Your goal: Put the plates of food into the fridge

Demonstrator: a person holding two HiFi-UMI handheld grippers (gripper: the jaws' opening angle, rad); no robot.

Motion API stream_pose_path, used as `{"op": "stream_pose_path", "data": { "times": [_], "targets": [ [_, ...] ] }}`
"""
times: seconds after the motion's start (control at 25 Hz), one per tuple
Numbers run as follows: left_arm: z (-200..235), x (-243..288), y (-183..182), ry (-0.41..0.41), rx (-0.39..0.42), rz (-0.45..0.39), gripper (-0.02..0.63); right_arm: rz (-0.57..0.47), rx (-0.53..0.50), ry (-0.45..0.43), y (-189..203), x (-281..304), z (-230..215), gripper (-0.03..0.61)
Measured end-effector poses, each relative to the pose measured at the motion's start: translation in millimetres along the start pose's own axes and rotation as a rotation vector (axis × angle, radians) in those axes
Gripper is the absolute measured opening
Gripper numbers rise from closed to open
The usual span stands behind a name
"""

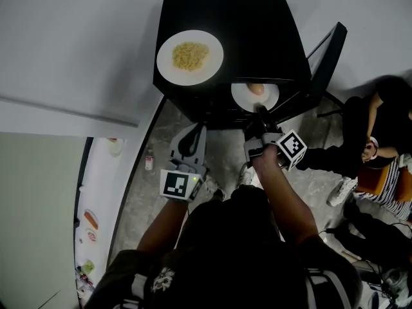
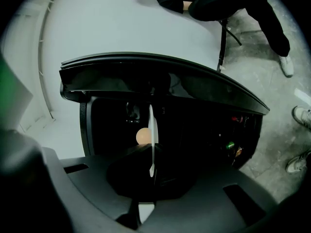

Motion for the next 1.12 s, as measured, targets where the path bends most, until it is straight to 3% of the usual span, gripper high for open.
{"op": "stream_pose_path", "data": {
  "times": [0.6,1.12],
  "targets": [
    [-0.6,1.5,4.8,-0.001,0.011,0.026,0.031,-0.048,0.002,-0.012,-3.8,36.4,-7.2,0.034],
    [2.2,0.2,-1.4,-0.022,0.01,0.0,0.031,-0.061,0.017,0.015,-7.4,47.4,-14.2,0.034]
  ]
}}
Point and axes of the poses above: the fingertips, and each gripper's own axes: x forward along the fingers, z to its left, y out of its underside, the point moved 8 cm from there along -x, backward along the fingers, and after that the axes turned 10 degrees about -y, right-handed, at the moved point
